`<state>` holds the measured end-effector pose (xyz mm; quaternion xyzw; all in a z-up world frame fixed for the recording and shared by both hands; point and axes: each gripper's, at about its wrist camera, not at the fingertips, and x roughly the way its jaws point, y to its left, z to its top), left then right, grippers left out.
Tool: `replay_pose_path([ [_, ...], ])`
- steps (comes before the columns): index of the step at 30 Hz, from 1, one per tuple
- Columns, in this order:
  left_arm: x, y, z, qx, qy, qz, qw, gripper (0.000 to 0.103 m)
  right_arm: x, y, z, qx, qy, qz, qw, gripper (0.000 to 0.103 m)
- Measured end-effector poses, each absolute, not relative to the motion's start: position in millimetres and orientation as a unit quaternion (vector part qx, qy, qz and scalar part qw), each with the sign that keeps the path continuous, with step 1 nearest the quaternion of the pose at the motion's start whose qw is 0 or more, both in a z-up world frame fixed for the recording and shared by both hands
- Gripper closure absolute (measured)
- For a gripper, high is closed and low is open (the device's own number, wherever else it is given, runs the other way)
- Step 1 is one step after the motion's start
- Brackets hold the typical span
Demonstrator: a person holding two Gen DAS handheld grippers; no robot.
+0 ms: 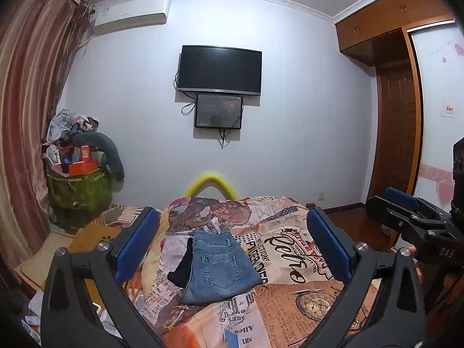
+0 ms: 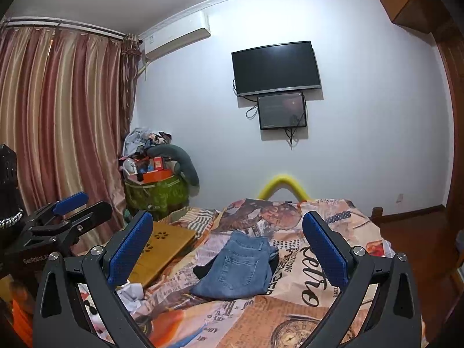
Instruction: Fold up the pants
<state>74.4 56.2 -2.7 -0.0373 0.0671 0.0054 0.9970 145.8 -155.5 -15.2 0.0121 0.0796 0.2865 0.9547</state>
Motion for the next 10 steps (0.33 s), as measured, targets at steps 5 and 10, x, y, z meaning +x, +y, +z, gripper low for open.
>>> replay_pose_path([
  [5,74.1,53.4,-3.4,-0.03,0.069,0.003,0.997,0.0,144.4,-153.5,-15.3,0.012,0.082,0.287,0.954,0.0],
  [10,74.0,51.0,-2.9,-0.028,0.068,0.003,0.997,0.0,143.0,-151.5,-14.9,0.012,0.083,0.288,0.954,0.0],
])
